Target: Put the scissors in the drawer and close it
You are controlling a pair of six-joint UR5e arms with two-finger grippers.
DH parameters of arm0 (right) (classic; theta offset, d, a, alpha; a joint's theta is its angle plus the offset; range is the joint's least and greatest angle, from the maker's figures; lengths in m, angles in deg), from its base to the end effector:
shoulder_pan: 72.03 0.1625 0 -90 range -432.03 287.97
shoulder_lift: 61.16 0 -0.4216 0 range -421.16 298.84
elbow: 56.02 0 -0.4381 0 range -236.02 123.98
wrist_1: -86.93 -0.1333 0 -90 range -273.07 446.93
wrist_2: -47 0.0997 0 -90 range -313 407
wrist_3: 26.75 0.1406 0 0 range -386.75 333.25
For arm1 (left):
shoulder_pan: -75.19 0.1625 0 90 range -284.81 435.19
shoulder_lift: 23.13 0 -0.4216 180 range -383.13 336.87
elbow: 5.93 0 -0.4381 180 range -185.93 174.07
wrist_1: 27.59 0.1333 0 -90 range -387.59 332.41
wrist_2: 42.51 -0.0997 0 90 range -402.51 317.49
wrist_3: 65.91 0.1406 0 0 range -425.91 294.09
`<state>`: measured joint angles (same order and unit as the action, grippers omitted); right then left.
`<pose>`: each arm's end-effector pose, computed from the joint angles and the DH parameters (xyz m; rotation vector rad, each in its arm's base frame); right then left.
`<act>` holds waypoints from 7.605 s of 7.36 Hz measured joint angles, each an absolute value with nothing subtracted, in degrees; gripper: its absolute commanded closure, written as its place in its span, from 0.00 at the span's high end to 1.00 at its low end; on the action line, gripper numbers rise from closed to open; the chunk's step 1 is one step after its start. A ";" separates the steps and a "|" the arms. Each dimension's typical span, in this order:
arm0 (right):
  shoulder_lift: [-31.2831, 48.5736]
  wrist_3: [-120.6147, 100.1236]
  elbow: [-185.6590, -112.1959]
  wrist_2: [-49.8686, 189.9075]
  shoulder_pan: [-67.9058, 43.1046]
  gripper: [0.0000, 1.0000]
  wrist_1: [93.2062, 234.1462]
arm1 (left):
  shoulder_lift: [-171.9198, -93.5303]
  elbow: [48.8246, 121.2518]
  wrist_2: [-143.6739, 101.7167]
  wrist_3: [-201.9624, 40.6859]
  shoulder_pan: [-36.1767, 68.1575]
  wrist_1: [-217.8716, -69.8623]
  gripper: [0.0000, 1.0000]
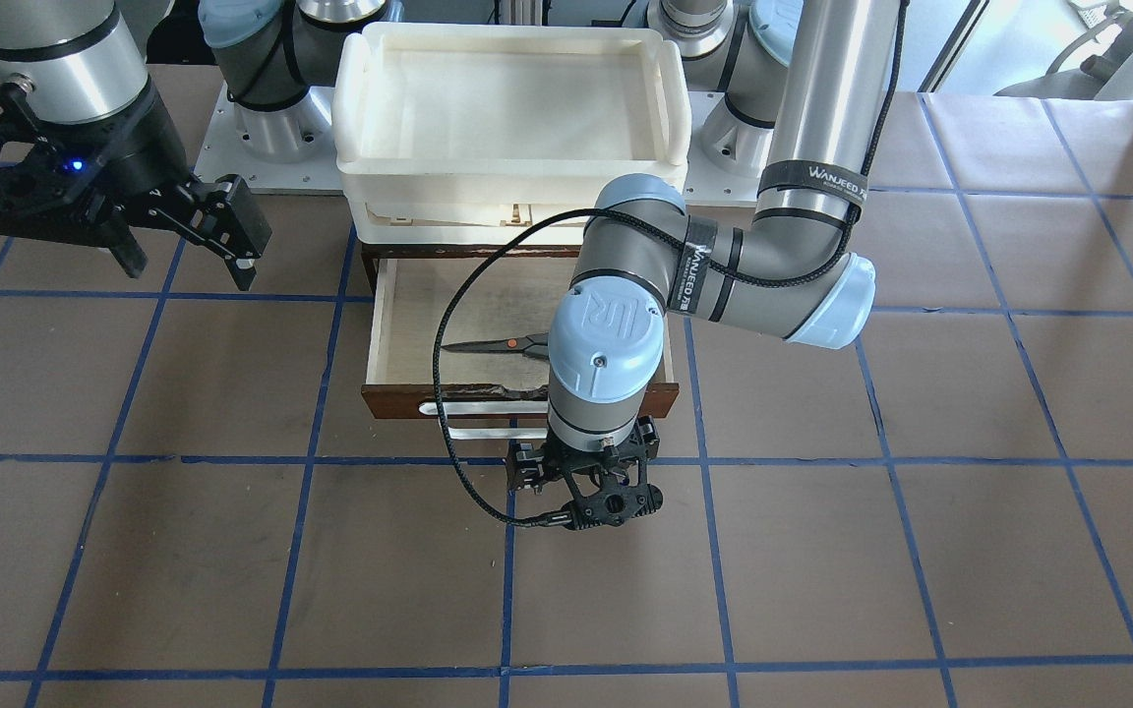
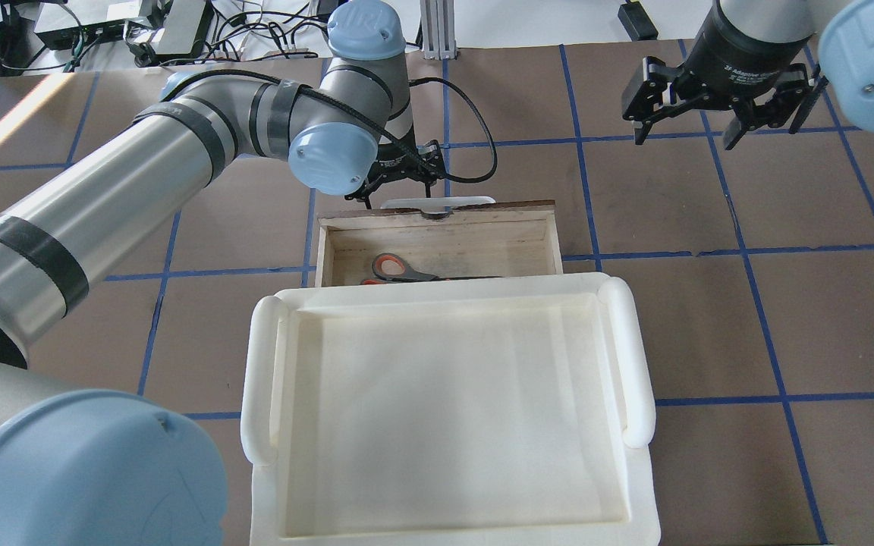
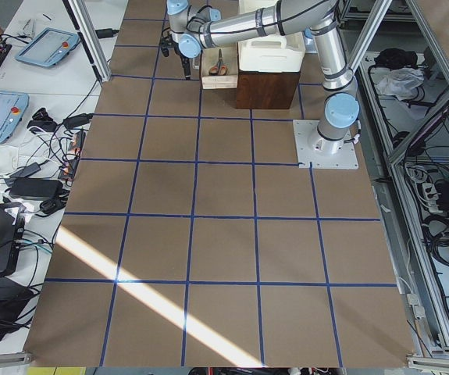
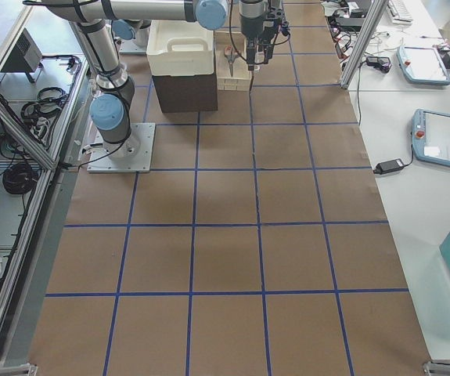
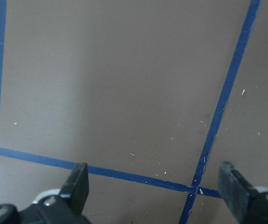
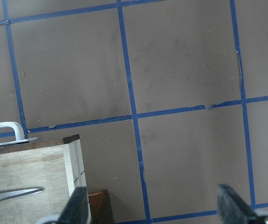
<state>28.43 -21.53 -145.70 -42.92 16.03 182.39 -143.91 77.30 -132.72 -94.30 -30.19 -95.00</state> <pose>0.1147 -0.5577 0.4527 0.1956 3.1280 -0.1469 -0.3169 -0.6514 0.2034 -0.3544 3.1086 0.0338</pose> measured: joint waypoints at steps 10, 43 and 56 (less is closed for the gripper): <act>28.29 -22.45 -145.95 -42.76 16.03 0.98 182.43 | -140.26 76.07 -130.76 -94.30 -30.11 -106.90 1.00; 28.76 -22.93 -147.19 -45.85 16.03 1.00 181.04 | -136.55 71.63 -128.98 -88.28 -26.32 -114.75 1.00; 30.34 -24.46 -147.24 -45.02 16.91 1.00 179.66 | -119.53 80.42 -134.07 -65.15 -7.83 -109.27 1.00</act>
